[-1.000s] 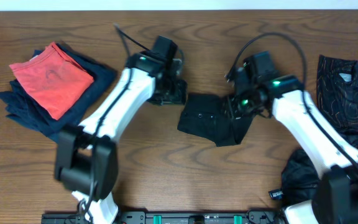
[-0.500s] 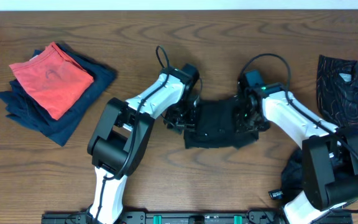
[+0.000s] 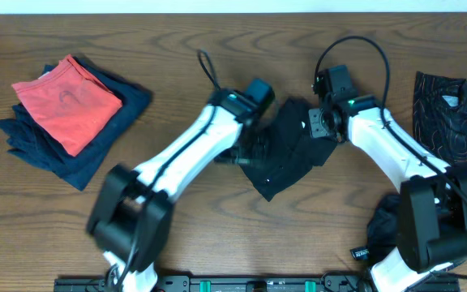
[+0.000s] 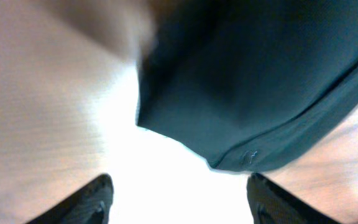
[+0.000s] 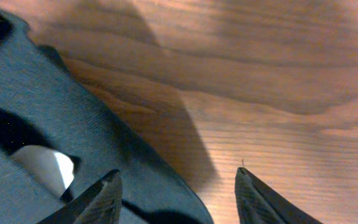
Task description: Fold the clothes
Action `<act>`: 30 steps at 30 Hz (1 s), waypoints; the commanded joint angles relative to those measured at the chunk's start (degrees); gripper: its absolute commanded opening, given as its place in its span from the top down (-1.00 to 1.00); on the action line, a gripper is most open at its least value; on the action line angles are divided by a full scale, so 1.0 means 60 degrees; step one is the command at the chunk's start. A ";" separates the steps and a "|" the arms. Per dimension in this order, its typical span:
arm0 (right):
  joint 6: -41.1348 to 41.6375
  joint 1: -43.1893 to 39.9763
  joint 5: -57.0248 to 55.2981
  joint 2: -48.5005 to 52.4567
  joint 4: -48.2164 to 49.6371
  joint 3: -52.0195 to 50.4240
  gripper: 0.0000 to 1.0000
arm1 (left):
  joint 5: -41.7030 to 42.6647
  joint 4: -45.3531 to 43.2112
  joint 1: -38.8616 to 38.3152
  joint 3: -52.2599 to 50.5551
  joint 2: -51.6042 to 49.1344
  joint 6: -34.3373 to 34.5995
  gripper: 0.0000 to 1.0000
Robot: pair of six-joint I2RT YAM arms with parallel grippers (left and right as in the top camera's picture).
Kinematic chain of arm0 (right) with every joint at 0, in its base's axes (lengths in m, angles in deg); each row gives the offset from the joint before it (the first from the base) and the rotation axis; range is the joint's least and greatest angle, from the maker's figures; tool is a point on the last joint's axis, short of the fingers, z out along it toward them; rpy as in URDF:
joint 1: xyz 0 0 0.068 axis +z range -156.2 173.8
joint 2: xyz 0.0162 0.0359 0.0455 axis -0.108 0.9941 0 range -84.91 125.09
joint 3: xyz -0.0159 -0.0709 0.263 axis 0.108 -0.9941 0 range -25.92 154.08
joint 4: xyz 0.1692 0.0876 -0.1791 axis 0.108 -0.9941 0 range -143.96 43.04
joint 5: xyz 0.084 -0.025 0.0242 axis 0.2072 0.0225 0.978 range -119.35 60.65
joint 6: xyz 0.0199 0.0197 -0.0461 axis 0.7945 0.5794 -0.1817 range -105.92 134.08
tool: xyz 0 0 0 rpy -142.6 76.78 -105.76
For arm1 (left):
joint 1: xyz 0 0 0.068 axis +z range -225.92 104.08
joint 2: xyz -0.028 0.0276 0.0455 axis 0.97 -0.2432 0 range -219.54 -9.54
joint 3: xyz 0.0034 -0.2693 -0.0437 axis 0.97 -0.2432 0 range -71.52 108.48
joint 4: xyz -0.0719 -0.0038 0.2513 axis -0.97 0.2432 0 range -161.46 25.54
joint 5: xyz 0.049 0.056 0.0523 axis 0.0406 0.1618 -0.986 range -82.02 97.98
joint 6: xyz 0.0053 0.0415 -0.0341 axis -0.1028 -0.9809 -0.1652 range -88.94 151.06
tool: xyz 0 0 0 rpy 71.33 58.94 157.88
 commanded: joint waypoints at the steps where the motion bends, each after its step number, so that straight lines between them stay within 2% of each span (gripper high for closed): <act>1: -0.0015 -0.0062 -0.0182 -0.1111 -0.0357 0.0412 -0.18 | -0.0798 -0.0889 0.0386 0.0004 0.0313 -0.1603 -0.56; 5: -0.0015 -0.0062 -0.0178 -0.2412 -0.1195 0.0426 -0.33 | 0.0539 -0.2120 0.0940 0.0000 0.0033 -0.3198 -0.70; 7: -0.0011 -0.0062 -0.0168 -0.3009 -0.1767 0.0426 -0.38 | 0.1712 -0.2641 0.1297 0.0000 -0.0288 -0.3763 -0.71; 12: -0.0011 -0.0062 0.0153 -0.4105 -0.2998 0.0426 -0.44 | 0.4572 -0.3730 0.1865 0.0004 -0.1311 -0.4226 -0.83; 15: -0.0011 -0.0062 0.0364 -0.4353 -0.3370 0.0426 -0.47 | 0.5763 -0.4164 0.1872 0.0004 -0.1880 -0.4226 -0.91; 17: -0.0011 -0.0062 0.0433 -0.4368 -0.3548 0.0426 -0.47 | 0.6211 -0.4404 0.1781 0.0004 -0.2262 -0.4218 -0.93; 25: 0.0033 -0.0062 0.0900 -0.4360 -0.3829 0.0423 -0.46 | 0.6193 -0.4830 0.1133 0.0004 -0.3730 -0.3643 -0.88; 26: 0.0033 -0.0062 0.0896 -0.4360 -0.3854 0.0423 -0.46 | 0.6189 -0.4823 0.1056 0.0004 -0.3814 -0.3643 -0.71; 27: 0.0029 -0.0062 0.0892 -0.4360 -0.3876 0.0423 -0.46 | 0.6189 -0.4823 0.0991 0.0004 -0.3854 -0.3646 -0.43; 29: 0.0033 -0.0062 0.0896 -0.4360 -0.3949 0.0423 -0.45 | 0.6164 -0.4867 0.0933 0.0011 -0.3847 -0.3643 0.44; 30: 0.0029 -0.0062 0.0892 -0.4360 -0.3967 0.0423 -0.46 | 0.6164 -0.4860 0.0933 0.0055 -0.3821 -0.3592 0.63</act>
